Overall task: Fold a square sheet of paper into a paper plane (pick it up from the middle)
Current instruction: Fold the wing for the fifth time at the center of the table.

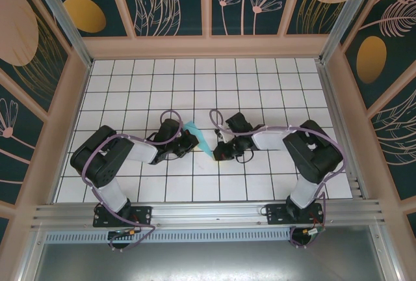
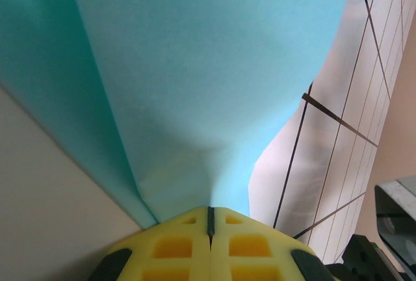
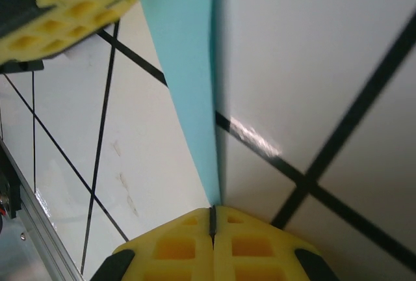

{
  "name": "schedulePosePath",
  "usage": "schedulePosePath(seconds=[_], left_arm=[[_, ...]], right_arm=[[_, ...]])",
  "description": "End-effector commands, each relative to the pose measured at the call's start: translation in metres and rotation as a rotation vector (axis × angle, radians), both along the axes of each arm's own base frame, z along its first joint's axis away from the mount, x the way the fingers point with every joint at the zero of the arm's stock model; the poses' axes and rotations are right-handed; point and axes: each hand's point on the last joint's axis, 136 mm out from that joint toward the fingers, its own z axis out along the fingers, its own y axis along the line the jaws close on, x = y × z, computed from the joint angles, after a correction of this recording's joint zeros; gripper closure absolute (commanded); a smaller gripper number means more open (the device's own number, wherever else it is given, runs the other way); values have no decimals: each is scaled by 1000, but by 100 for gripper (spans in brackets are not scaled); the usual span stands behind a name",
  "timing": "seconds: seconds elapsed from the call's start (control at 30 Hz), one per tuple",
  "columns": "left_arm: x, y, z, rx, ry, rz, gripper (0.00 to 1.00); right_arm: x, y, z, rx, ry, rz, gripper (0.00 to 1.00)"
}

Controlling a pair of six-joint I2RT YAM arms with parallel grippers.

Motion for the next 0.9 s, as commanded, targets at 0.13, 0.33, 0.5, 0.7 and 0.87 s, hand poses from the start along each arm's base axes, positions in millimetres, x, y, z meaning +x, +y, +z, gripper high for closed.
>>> schedulePosePath(seconds=[0.13, 0.33, 0.5, 0.7, 0.87], left_arm=[[-27, 50, -53, 238, 113, 49, 100], [-19, 38, -35, 177, 50, 20, 100], [-17, 33, -31, 150, 42, 8, 100], [-19, 33, -31, 146, 46, 9, 100], [-11, 22, -11, 105, -23, -35, 100]], right_arm=[[23, 21, 53, 67, -99, -62, 97], [52, 44, 52, 85, -130, -107, 100], [57, 58, 39, 80, -103, -88, 100], [60, 62, 20, 51, -70, -89, 100], [58, 53, 0, 2, -47, -96, 100]])
